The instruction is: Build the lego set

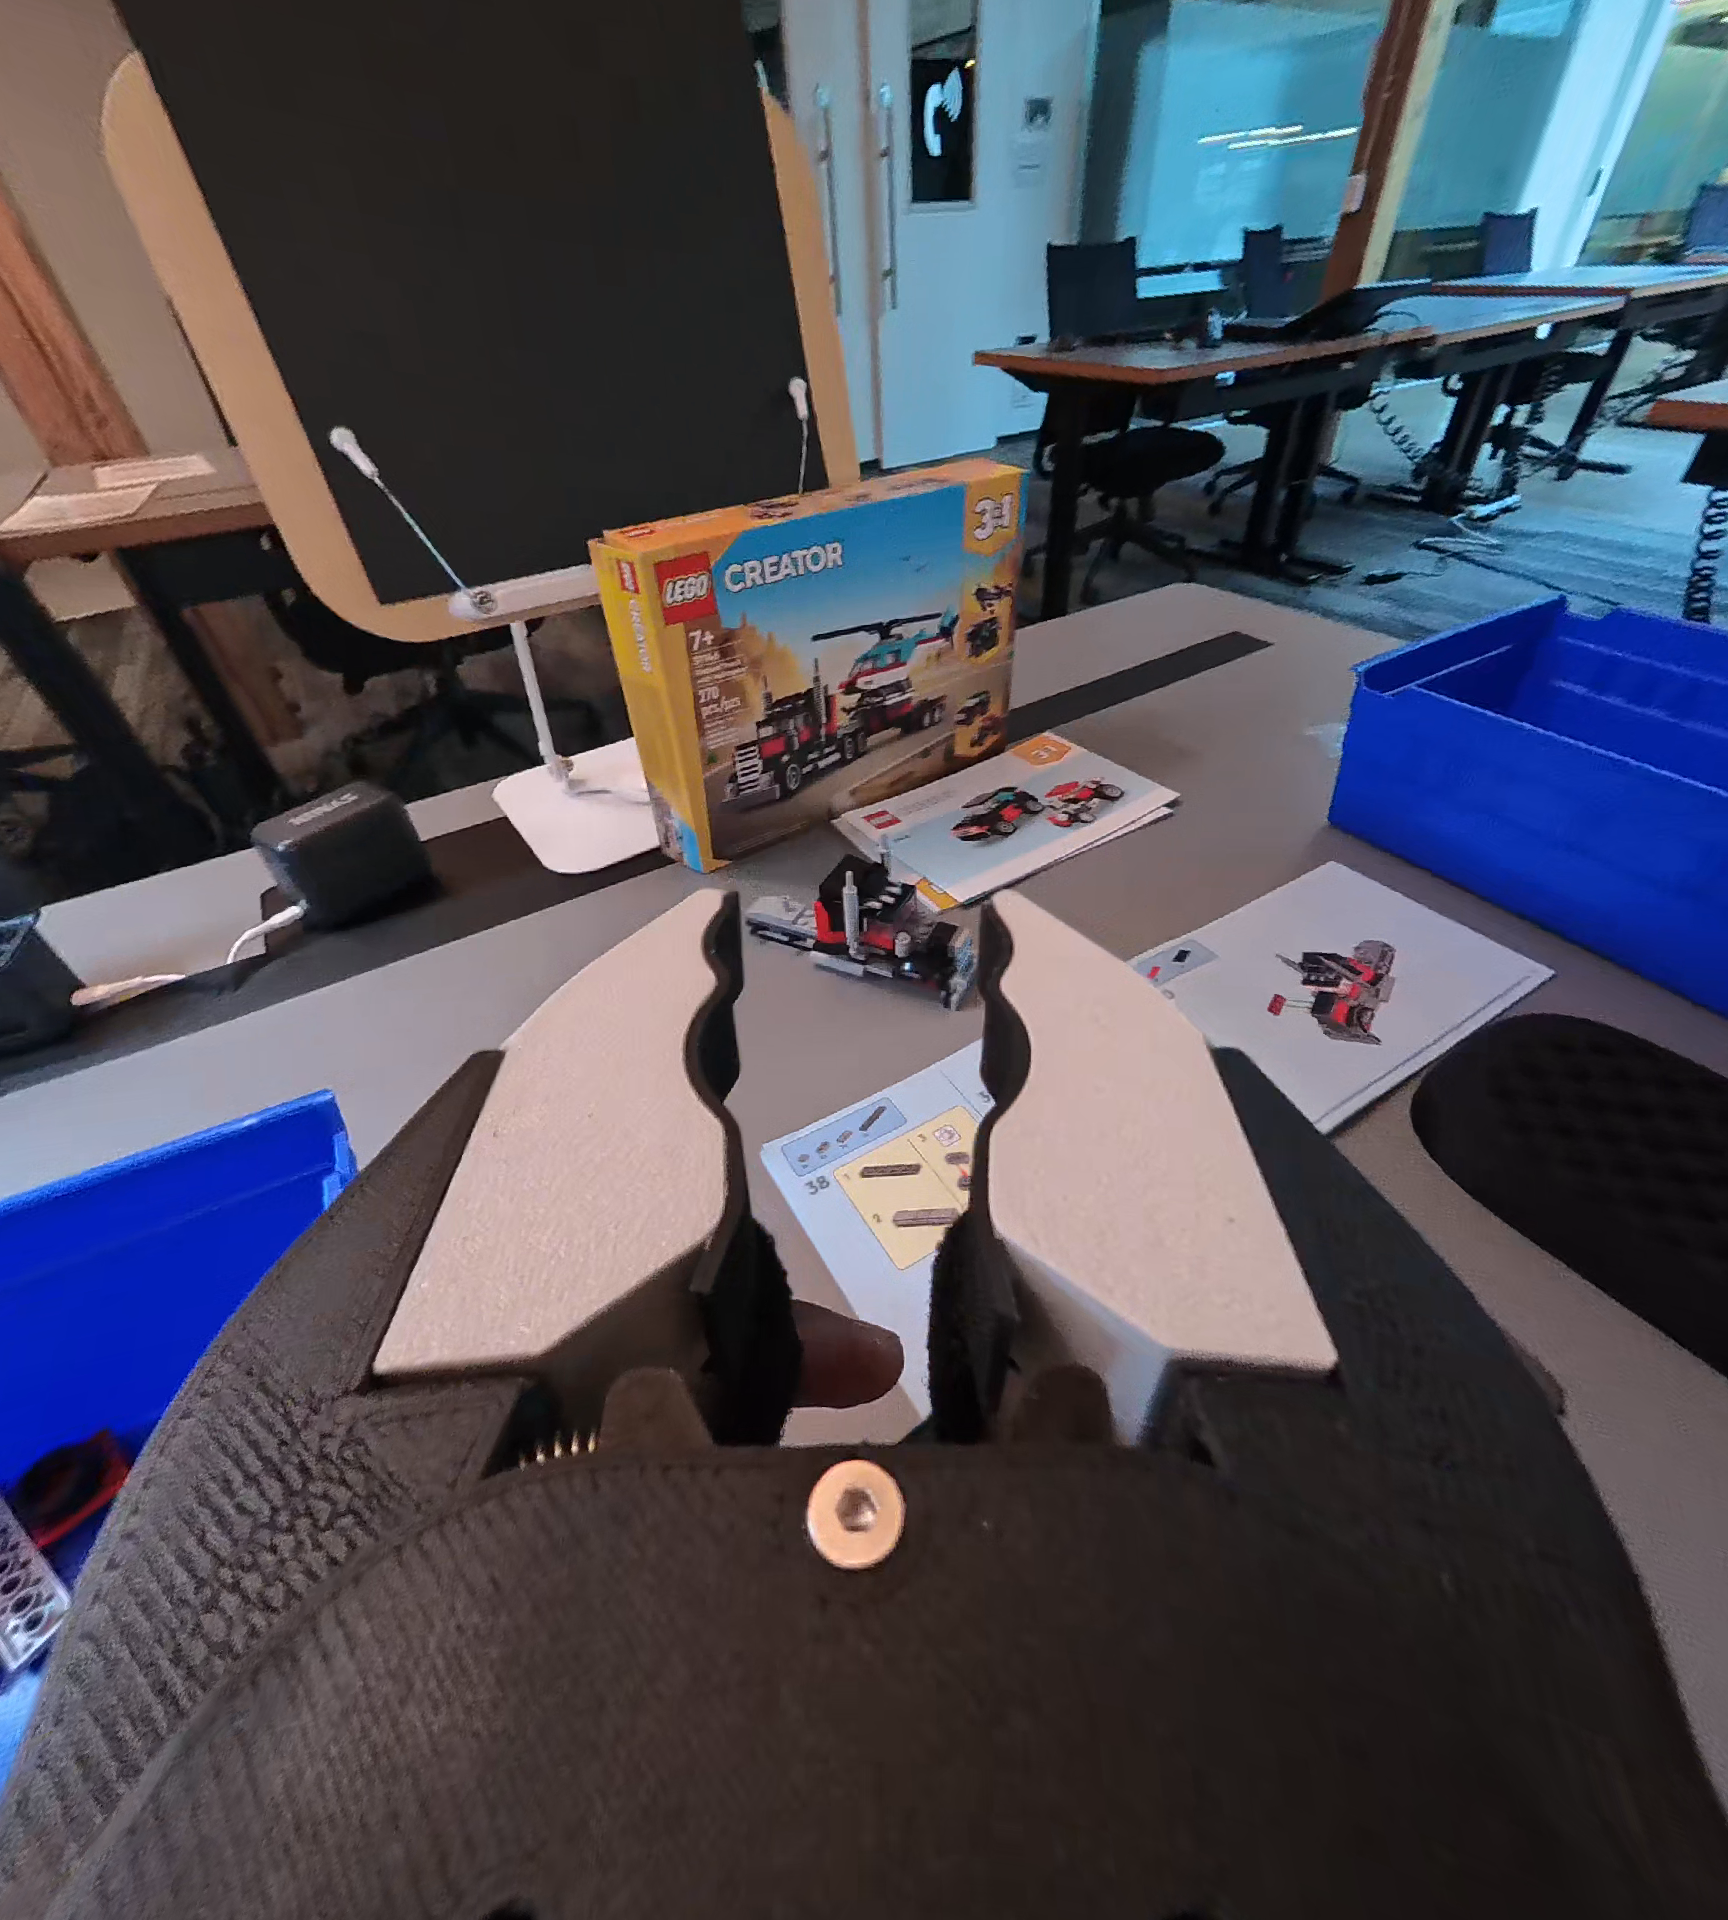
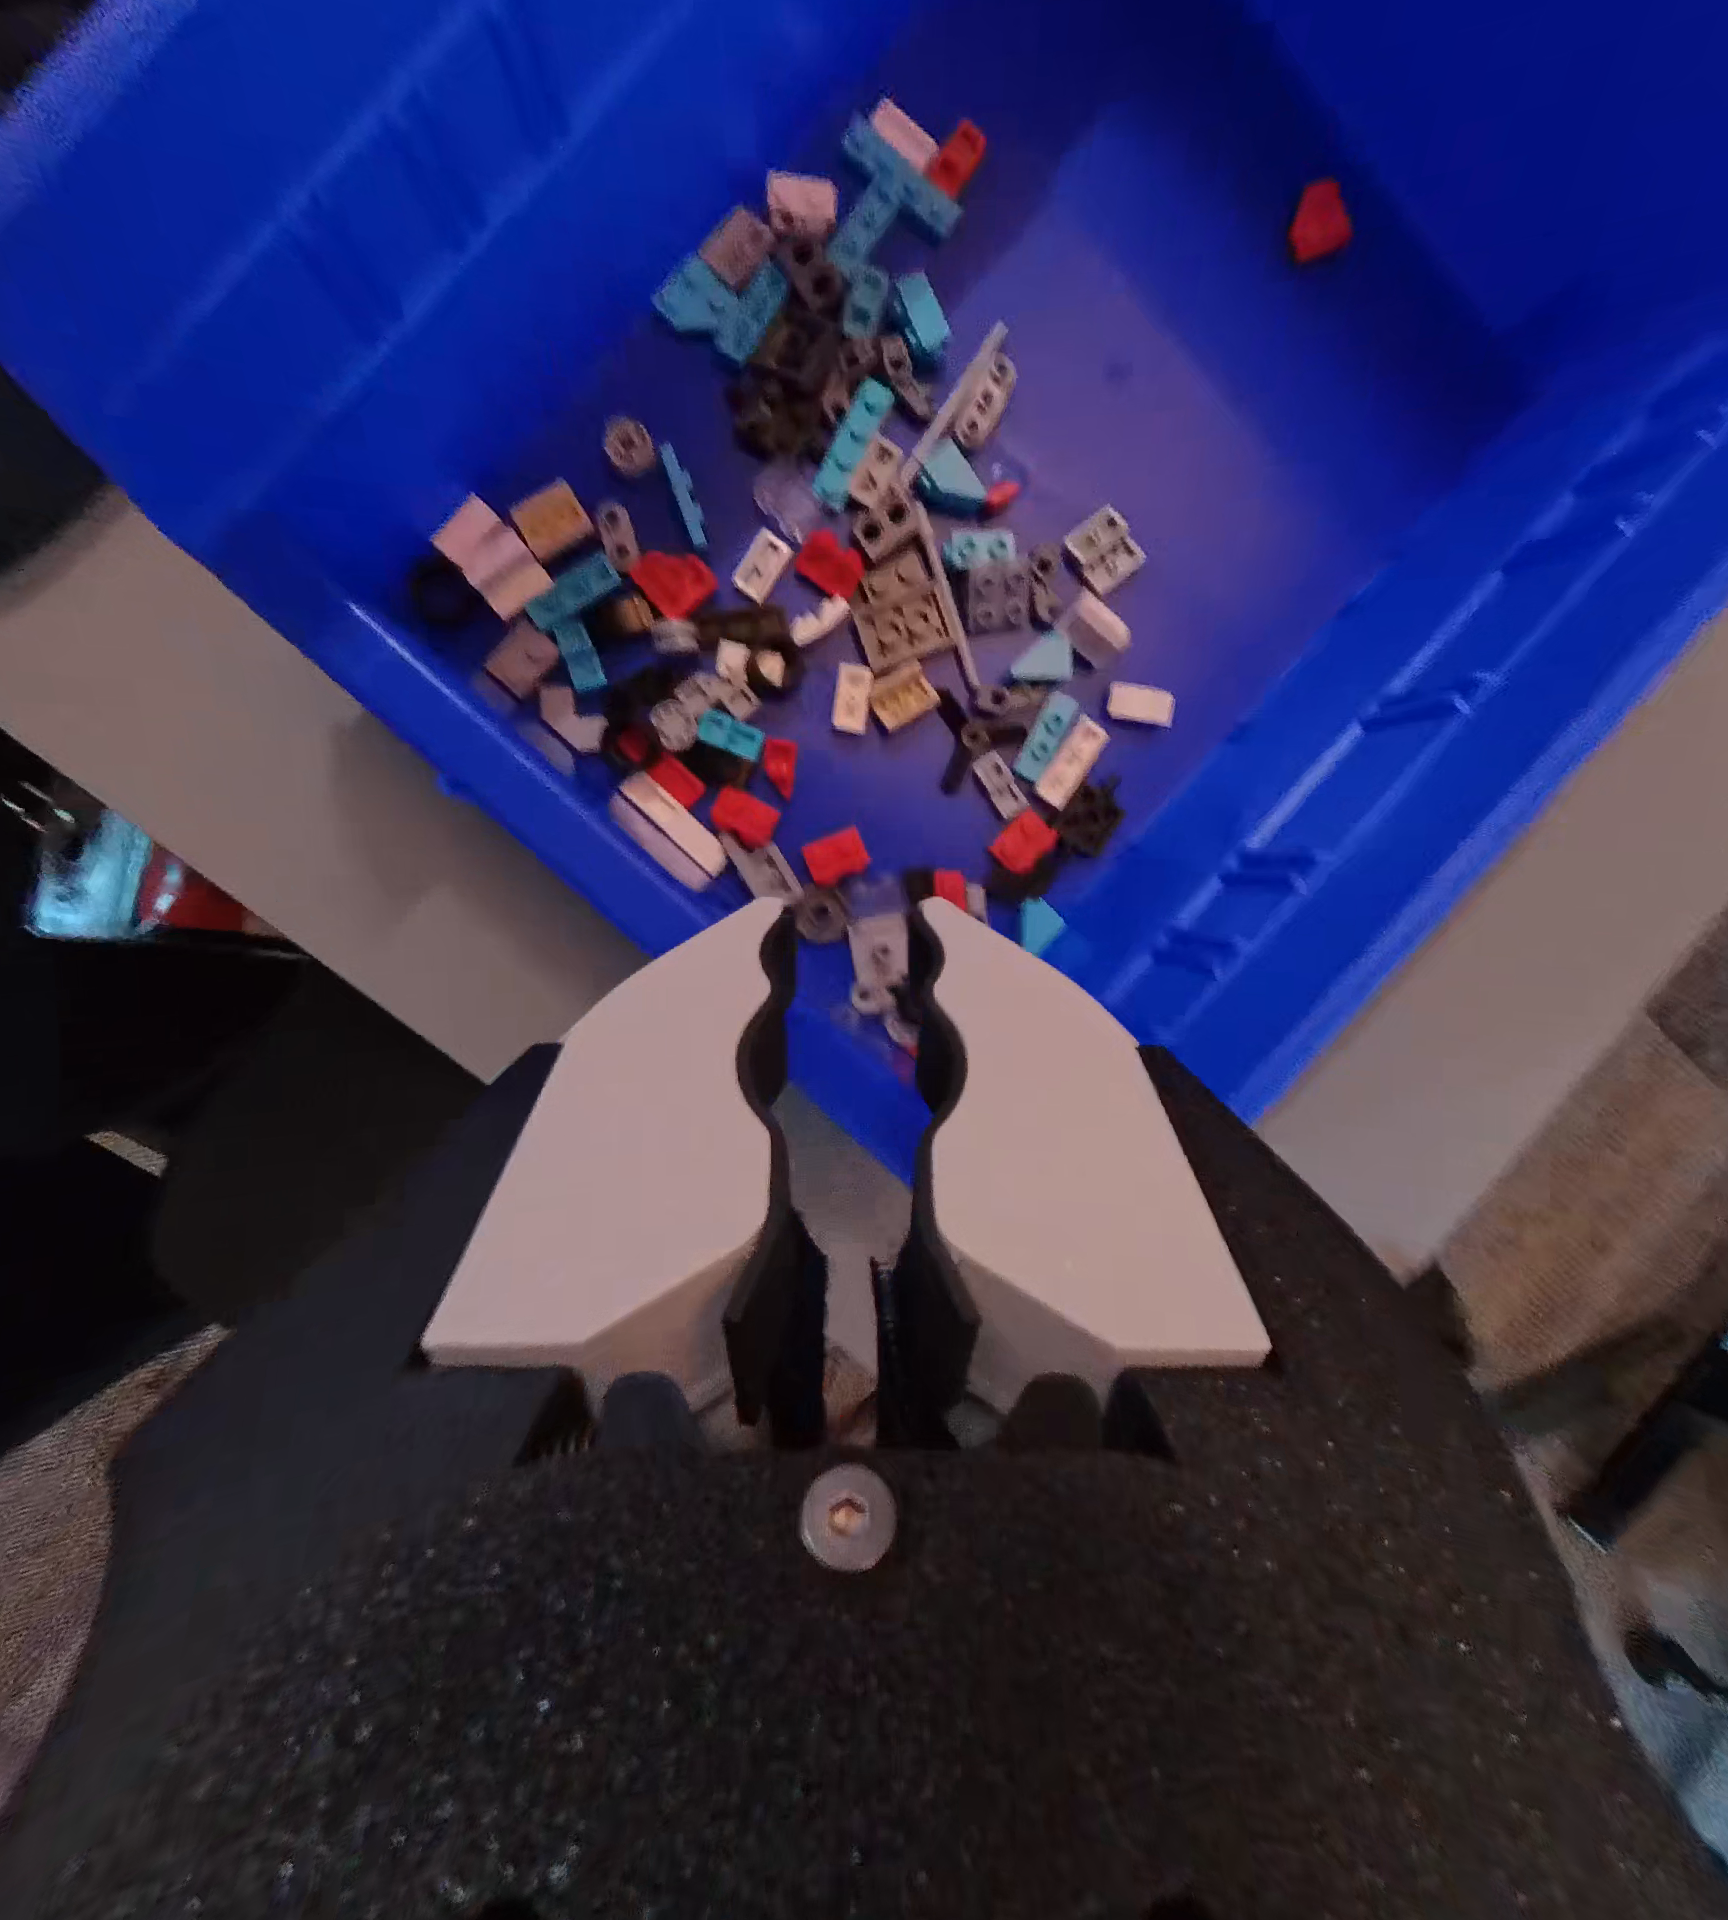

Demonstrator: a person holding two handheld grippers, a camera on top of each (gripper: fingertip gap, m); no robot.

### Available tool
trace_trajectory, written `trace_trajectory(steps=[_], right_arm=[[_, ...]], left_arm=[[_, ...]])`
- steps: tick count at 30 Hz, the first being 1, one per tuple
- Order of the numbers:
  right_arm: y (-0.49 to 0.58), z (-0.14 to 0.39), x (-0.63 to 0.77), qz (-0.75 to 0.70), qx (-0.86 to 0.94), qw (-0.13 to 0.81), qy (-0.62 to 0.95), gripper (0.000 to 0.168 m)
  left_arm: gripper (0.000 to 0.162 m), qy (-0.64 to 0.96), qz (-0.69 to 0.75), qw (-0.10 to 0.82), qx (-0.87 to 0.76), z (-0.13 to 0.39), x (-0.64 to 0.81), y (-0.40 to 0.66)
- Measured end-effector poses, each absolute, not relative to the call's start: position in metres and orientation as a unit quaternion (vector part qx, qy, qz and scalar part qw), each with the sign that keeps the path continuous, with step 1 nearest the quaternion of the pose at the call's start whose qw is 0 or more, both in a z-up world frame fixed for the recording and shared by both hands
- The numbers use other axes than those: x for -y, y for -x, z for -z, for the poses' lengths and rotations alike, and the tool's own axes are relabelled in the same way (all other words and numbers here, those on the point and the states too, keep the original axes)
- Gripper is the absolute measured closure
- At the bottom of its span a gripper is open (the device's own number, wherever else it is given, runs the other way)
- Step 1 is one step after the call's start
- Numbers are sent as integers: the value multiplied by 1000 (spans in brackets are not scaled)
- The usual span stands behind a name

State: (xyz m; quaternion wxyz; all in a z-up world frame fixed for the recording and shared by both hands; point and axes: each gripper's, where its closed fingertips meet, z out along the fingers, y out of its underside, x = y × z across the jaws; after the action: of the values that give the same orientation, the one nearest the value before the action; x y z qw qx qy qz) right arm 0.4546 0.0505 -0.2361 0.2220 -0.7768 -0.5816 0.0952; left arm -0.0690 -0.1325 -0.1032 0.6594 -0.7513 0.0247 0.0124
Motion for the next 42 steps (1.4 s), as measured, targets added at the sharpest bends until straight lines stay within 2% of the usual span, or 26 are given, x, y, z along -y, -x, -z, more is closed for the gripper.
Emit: trace_trajectory(steps=[3,5,7,12,17,23,28,35,42], right_arm=[[-441,249,-49,-98,601,189,770,122],[-431,255,-49,-102,617,168,762,118],[-414,258,-44,-141,637,160,741,123],[-408,271,-37,-156,695,112,693,162],[-415,290,-21,-149,759,-20,634,166],[-409,309,-12,-173,767,-87,612,167],[-399,308,-39,-147,758,9,635,166],[-409,297,-39,-127,781,13,611,154],[-399,305,-41,-120,797,57,590,152]], left_arm=[[118,752,-14,659,-12,97,127,73],[118,753,-9,658,-7,91,121,74],[117,755,-7,656,-8,88,113,74],[116,757,-12,652,-32,82,97,64],[115,761,-13,647,-50,84,88,56],[115,759,-10,650,-44,88,90,56],[115,753,-12,657,-40,83,93,61],[115,752,-2,658,-43,88,90,60],[115,751,1,659,-42,89,93,62]])
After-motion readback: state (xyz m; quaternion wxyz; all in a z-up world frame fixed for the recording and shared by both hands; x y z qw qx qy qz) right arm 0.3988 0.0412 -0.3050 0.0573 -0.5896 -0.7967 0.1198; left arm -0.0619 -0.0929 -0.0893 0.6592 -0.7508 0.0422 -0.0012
